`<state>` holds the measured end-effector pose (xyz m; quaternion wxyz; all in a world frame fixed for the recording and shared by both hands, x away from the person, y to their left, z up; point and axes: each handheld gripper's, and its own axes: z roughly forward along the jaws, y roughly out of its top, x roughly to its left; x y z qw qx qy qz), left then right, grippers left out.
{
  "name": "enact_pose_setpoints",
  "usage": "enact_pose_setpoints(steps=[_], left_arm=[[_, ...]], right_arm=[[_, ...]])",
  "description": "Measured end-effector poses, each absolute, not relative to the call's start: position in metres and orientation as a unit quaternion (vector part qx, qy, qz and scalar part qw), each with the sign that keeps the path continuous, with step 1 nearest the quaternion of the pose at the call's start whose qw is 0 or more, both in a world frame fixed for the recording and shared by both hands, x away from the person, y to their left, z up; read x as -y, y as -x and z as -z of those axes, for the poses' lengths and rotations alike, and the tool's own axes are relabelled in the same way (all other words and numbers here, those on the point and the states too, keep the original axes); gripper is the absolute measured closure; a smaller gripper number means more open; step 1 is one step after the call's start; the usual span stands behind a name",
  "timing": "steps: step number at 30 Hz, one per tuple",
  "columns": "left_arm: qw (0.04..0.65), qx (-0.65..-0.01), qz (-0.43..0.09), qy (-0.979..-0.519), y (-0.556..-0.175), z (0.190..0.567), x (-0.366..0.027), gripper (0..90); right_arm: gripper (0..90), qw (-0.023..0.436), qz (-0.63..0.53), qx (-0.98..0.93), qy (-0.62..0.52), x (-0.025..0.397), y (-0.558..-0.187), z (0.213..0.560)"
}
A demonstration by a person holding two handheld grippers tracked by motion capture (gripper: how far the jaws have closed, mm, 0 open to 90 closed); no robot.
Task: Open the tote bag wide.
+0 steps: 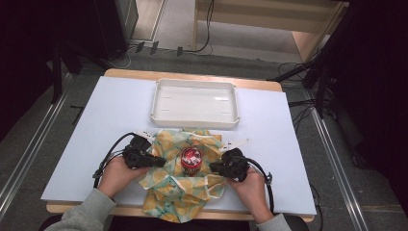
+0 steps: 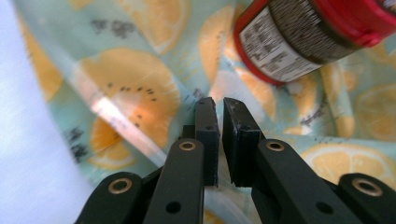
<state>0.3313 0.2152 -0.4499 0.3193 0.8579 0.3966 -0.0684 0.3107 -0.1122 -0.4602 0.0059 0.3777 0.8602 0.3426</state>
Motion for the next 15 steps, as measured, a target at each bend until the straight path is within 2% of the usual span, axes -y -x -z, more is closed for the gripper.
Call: enact_pose_setpoints(steps=[9,15], left_arm=[[0.309,-0.415,0.048,-0.855,-0.333,0.454,-0.229,90.0],[0.307,-0.419,0.041,-0.854,-0.334,0.453,-0.233,90.0]], right_arm=[[90.0,0.016,-0.32,-0.863,-0.391,0.123,-0.307,0.465],[90.0,0.018,-0.314,-0.854,-0.415,0.132,-0.306,0.464]])
